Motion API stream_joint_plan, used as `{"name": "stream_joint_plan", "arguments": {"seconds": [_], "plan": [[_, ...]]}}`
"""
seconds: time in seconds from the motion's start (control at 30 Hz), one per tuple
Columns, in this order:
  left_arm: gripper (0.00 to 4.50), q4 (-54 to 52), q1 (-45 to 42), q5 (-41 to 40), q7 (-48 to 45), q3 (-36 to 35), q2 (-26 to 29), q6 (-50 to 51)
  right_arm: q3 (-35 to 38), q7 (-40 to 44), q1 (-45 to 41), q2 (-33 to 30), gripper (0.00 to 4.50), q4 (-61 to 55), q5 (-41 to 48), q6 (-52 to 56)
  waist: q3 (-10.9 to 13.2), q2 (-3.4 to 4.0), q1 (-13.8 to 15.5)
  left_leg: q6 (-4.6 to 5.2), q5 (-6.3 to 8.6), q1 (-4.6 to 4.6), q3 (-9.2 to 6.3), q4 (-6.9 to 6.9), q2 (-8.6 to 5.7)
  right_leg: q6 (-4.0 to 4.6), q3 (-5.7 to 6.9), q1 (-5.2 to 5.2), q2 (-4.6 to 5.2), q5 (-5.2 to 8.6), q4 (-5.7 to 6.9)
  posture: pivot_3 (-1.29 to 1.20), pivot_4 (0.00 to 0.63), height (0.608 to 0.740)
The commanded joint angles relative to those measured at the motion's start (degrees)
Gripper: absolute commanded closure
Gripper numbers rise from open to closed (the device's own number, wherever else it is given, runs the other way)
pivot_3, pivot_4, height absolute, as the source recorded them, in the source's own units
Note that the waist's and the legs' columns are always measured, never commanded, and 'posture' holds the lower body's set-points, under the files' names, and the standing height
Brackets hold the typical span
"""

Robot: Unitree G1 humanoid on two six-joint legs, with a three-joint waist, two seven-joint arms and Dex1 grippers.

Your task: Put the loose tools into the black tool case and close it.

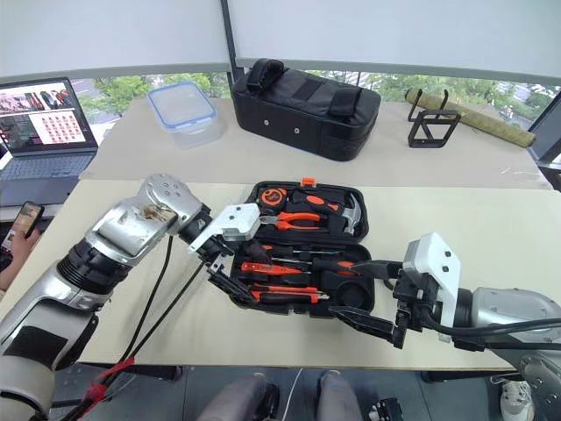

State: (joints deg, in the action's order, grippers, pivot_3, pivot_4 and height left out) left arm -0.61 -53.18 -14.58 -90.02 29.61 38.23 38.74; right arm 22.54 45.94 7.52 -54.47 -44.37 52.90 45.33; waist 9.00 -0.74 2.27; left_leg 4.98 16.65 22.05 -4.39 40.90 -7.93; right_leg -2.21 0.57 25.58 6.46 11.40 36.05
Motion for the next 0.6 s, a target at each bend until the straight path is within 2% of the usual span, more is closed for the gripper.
{"name": "stream_joint_plan", "arguments": {"seconds": [0.03,0.07,0.2,0.23,0.27,0.6], "plan": [[1.87,0.1,1.0,1.3,0.6,-0.6,-0.1,-4.1,0.4,0.1,-0.3,0.2,0.0,-0.5,-0.4,-1.6,0.0,0.0,-0.1,0.0,0.0,0.0,0.0,0.0,0.0,0.0,-0.01,0.0,0.0,0.0,0.0,0.0,0.15,0.722],[2.35,0.2,1.4,1.5,0.6,-0.3,-0.1,-4.6,0.4,0.1,-0.4,0.2,0.0,-0.5,-0.4,-1.6,0.0,0.0,-0.1,0.0,0.0,0.0,0.0,-0.01,0.0,0.0,-0.01,0.01,0.01,0.0,0.0,0.0,0.15,0.722],[3.71,-0.1,2.8,2.4,0.0,1.1,-0.3,-5.9,1.0,0.5,-0.1,0.0,0.0,-0.5,-0.4,-1.4,0.0,0.0,-0.1,0.0,0.0,0.01,0.0,-0.01,0.0,0.0,-0.01,0.02,0.0,0.0,0.01,0.0,0.15,0.722],[4.2,0.0,3.2,3.1,0.2,1.7,-0.5,-7.1,1.1,0.5,-0.1,-0.1,0.0,-0.5,-0.4,-1.4,0.0,0.0,-0.1,0.0,0.0,0.01,0.0,-0.01,0.0,0.0,-0.02,0.02,0.0,0.0,0.01,0.0,0.15,0.722],[4.44,0.3,3.5,4.2,0.6,2.3,-0.7,-8.3,1.1,0.4,0.0,-0.1,0.0,-0.5,-0.6,-1.4,0.0,0.0,0.0,0.0,0.0,0.01,0.0,0.0,0.0,0.0,-0.02,0.01,0.0,0.0,0.0,0.0,0.15,0.722],[4.44,4.9,6.5,15.5,3.2,9.0,-1.9,-19.9,0.1,-0.6,1.4,1.6,0.0,-1.2,-2.1,-1.7,0.0,0.01,0.0,0.01,0.0,-0.07,0.0,0.0,0.0,0.0,-0.03,-0.12,0.03,0.0,-0.03,0.0,0.15,0.722]]}}
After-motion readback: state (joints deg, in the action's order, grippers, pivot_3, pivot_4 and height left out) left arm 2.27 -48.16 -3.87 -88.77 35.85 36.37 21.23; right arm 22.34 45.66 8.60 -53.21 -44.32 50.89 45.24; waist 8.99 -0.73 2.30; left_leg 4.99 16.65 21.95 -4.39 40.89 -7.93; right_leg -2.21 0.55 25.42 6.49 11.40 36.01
